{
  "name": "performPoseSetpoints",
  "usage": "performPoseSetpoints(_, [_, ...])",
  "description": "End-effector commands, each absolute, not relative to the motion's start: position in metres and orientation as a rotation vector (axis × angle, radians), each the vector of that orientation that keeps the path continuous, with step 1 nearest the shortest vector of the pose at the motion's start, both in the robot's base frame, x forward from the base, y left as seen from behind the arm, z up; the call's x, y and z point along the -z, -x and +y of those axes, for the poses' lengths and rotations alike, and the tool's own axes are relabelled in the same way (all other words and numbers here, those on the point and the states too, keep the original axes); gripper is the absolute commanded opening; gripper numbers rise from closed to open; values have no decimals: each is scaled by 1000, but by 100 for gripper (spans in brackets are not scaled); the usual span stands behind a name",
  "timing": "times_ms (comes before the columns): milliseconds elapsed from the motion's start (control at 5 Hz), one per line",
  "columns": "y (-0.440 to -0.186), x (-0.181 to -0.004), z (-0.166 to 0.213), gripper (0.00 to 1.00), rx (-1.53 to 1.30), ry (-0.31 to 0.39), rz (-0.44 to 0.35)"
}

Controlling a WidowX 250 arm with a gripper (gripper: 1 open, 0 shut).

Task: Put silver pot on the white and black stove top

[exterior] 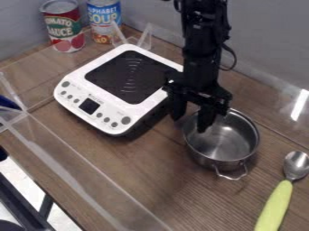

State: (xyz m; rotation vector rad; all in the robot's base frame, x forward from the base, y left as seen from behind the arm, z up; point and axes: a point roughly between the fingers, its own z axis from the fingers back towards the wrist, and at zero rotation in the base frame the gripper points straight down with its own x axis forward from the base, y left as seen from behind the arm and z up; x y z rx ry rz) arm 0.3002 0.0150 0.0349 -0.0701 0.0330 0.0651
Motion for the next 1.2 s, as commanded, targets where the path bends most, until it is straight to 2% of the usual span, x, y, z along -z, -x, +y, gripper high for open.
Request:
performPoseSetpoints(0, [-306, -59, 16, 0, -60, 74, -47])
performPoseSetpoints(200, [-306, -57, 16, 0, -55, 81, -50])
performPoseSetpoints(400, [-309, -54, 14, 100, -45, 88, -69])
performPoseSetpoints(600, [-311, -53, 13, 100, -38, 90, -84])
performPoseSetpoints(800, [-310, -50, 13, 0, -37, 96, -84])
performPoseSetpoints(1000, [-313, -78, 11, 0, -41, 101, -117])
